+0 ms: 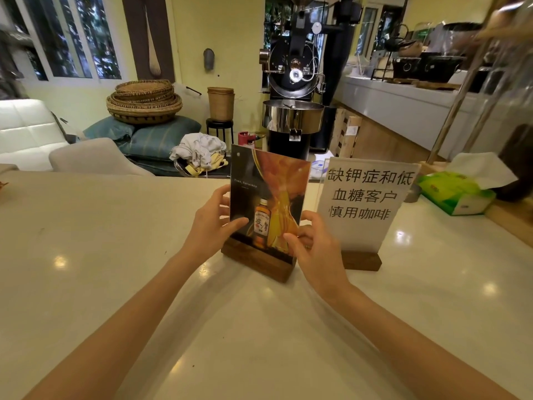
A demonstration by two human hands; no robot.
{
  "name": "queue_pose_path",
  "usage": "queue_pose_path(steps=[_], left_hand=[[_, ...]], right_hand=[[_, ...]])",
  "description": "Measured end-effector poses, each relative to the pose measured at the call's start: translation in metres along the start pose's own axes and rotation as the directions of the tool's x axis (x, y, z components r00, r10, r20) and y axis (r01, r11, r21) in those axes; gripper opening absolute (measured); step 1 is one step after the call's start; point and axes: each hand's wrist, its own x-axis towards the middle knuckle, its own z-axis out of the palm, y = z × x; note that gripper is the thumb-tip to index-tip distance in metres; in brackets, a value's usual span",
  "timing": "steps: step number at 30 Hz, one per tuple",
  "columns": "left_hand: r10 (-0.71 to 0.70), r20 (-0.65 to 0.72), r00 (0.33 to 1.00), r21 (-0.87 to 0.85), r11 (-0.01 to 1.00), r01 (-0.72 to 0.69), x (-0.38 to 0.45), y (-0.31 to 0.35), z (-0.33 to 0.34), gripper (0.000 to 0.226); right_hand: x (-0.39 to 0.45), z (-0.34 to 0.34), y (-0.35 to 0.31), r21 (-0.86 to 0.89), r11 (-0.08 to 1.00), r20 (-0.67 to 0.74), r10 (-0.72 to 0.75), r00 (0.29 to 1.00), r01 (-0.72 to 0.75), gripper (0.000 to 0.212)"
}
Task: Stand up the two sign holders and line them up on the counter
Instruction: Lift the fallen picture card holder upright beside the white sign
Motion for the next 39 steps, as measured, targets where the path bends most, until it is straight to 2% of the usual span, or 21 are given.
queue_pose_path(steps=[14, 23, 26, 29, 32, 35, 37, 39], left_hand=[[-0.016, -0.039, 0.999, -0.007, 1.0, 0.016, -0.016, 0.001, 0.005, 0.064], [-0.019, -0.06, 0.998, 0.025, 0.999, 0.021, -0.019, -0.003, 0.009, 0.069], [-0.031, -0.053, 0.998, 0.031, 0.999, 0.032, -0.019, -0.004, 0.01, 0.074], [-0.017, -0.052, 0.999, 0.041, 0.999, 0.019, -0.017, -0.002, 0.01, 0.077], [-0.013, -0.052, 0.999, 0.069, 0.998, 0.016, -0.018, 0.001, 0.01, 0.079], [-0.016, -0.046, 0.999, 0.091, 0.996, 0.021, -0.019, 0.002, 0.01, 0.083], [-0.018, -0.043, 0.999, 0.096, 0.995, 0.023, -0.02, 0.004, 0.011, 0.085], [-0.023, -0.043, 0.999, 0.102, 0.994, 0.027, -0.021, 0.006, 0.012, 0.087]], right_hand=[[-0.007, 0.0, 0.003, 0.013, 0.999, 0.019, -0.048, 0.999, 0.048, 0.038], [-0.011, -0.007, 0.003, 0.087, 0.996, 0.07, 0.001, 0.998, -0.007, 0.042], [-0.01, -0.025, 0.008, 0.046, 0.996, -0.082, -0.075, 0.994, 0.079, 0.034], [-0.004, -0.054, 0.011, 0.005, 0.992, -0.256, -0.122, 0.959, 0.127, 0.02], [0.0, -0.082, 0.017, 0.057, 0.998, -0.351, 0.008, 0.936, 0.013, 0.012], [0.001, -0.101, 0.032, 0.131, 0.97, -0.386, 0.24, 0.891, -0.204, 0.026], [0.005, -0.108, 0.042, 0.155, 0.903, -0.297, 0.429, 0.853, -0.4, 0.047], [0.012, -0.113, 0.049, 0.13, 0.841, -0.134, 0.54, 0.831, -0.526, 0.059]])
